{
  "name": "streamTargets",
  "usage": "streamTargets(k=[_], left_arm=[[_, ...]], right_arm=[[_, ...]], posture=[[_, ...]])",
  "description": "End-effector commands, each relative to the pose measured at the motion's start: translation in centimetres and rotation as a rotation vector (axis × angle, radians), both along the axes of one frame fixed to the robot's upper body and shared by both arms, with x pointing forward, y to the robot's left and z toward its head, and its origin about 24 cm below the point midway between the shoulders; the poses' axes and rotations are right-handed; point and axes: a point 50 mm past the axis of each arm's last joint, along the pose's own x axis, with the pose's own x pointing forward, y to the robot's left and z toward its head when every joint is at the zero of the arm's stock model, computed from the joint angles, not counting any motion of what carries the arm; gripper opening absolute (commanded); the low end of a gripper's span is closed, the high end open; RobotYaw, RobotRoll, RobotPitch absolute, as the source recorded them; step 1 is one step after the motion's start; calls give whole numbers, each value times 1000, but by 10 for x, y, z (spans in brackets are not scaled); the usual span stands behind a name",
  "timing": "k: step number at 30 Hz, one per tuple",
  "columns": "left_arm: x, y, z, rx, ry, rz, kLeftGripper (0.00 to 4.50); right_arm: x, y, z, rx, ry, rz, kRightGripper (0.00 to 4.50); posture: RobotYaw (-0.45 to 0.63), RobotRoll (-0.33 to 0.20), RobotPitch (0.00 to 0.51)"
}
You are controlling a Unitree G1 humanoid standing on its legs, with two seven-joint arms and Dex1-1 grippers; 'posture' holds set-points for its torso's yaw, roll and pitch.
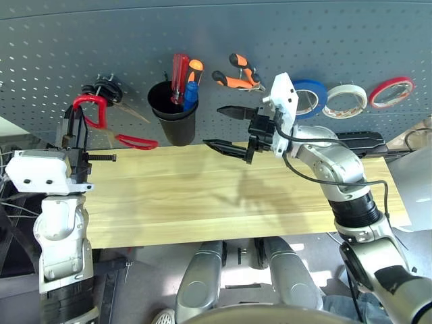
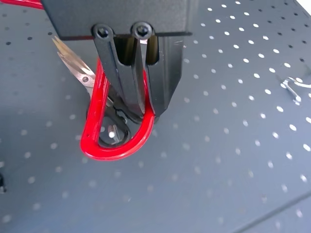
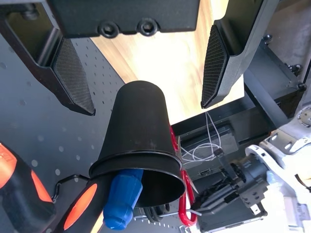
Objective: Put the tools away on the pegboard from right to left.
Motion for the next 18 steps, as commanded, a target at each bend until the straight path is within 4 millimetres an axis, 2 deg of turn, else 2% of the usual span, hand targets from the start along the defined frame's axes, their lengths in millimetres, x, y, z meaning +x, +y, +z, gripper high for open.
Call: streamTargets(k=[1,3,5,9,14,16,17,18], left_arm=[[0,3,-8,-18,41,12,11],[0,3,-7,-18,42,12,11],[13,-15,-29,47,187,-90,654],[17,-41,-56,128,327,-232,1870],[21,-48,-78,119,456,-292,3622],[24,-49,-83,107,483,-298,4288],[26,-50,-86,105,503,-300,4488],[29,-51,-88,106,512,-301,4488]], right_arm=[[0,2,0,-4,-9,5,4500],[0,2,0,-4,-9,5,4500],[2,-9,-24,-111,-27,-41,4500],[7,-31,-70,-296,12,-146,4500],[16,-53,-109,-314,173,-330,4500],[19,-58,-119,-308,225,-392,4500],[20,-62,-124,-304,249,-429,4500],[23,-67,-130,-302,274,-477,4500]], posture=[[46,0,260],[46,0,260],[27,0,256],[22,0,255],[21,0,252],[18,0,251],[19,0,250],[19,0,248]])
